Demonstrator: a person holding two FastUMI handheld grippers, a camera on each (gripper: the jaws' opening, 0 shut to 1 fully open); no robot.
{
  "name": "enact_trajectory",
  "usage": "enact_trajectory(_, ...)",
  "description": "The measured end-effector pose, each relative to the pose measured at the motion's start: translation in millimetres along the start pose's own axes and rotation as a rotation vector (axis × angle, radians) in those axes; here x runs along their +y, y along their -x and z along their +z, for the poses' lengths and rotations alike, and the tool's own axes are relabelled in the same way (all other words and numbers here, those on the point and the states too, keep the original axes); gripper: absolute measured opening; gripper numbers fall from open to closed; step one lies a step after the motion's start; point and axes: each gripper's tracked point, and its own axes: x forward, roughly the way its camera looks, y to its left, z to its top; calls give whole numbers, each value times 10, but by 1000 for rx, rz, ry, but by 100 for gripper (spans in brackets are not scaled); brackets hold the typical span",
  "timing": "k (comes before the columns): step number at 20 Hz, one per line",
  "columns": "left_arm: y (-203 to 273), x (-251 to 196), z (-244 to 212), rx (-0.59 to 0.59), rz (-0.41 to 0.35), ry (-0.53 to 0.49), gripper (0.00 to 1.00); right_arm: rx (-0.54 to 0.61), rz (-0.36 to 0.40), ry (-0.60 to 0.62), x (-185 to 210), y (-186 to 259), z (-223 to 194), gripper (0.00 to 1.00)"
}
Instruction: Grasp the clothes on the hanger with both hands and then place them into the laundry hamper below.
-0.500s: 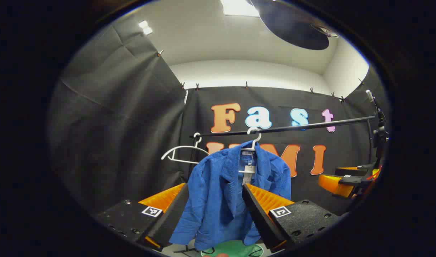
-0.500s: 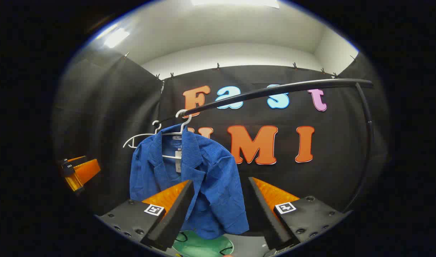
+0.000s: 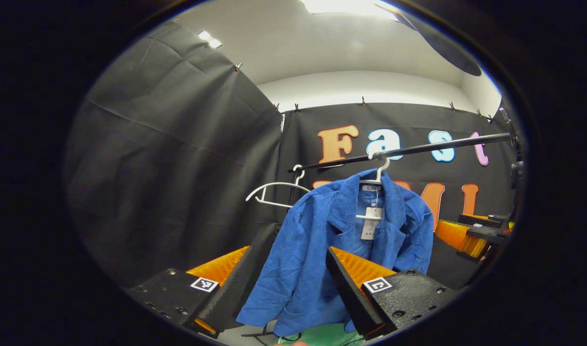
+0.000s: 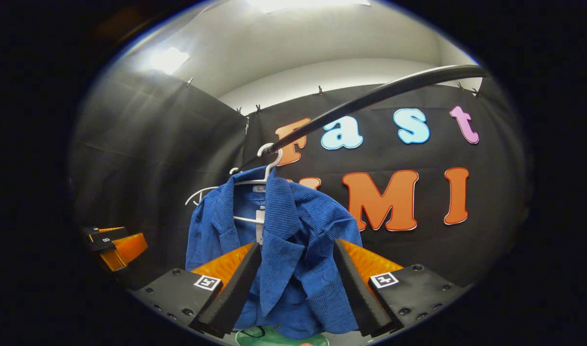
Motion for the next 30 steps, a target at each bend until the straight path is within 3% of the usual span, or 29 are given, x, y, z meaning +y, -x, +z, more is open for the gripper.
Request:
enact_trajectory(3, -141, 80, -68, -3, -46, -13, 95, 29, -69, 0, -87, 46, -97, 97)
enact_trajectory(5, -253, 83, -164, 9, -118, 3, 92, 59, -149, 8, -136, 158, -166, 97)
enact_trajectory(7, -375, 104, -250, 20, -190, 29, 95, 65, -227, 45, -161, 292, -143, 98)
enact_trajectory(8, -451, 141, -262, 15, -205, 30, 92, 65, -257, 60, -155, 337, -119, 94)
enact_trajectory(9, -514, 207, -292, 21, -210, 22, 92, 66, -273, 65, -112, 362, -104, 98)
enact_trajectory(12, -590, 325, -354, 31, -200, -7, 95, 67, -292, 59, 1, 395, -74, 97)
enact_trajectory(13, -597, 346, -352, 35, -204, -2, 91, 68, -300, 59, 14, 405, -69, 94)
enact_trajectory(16, -588, 379, -265, 52, -218, 43, 94, 72, -300, 44, 121, 378, -29, 98)
enact_trajectory(18, -600, 427, -78, 40, -215, 50, 91, 58, -295, 37, 190, 340, 71, 94)
enact_trajectory(21, -640, 563, 283, 1, -184, 8, 95, 34, -275, 39, 313, 255, 295, 94)
enact_trajectory(23, -654, 607, 451, -24, -163, -19, 90, 6, -236, -10, 449, 184, 469, 98)
enact_trajectory(24, -648, 589, 480, -32, -158, -23, 95, -7, -213, -27, 493, 136, 516, 94)
enact_trajectory(27, -559, 447, 449, -33, -148, 2, 91, 20, -178, -52, 425, -47, 264, 97)
enact_trajectory(29, -492, 315, 322, -10, -146, 33, 98, 85, -141, -96, 419, -194, -78, 94)
enact_trajectory(30, -461, 247, 249, 0, -153, 44, 96, 111, -133, -109, 370, -259, -248, 94)
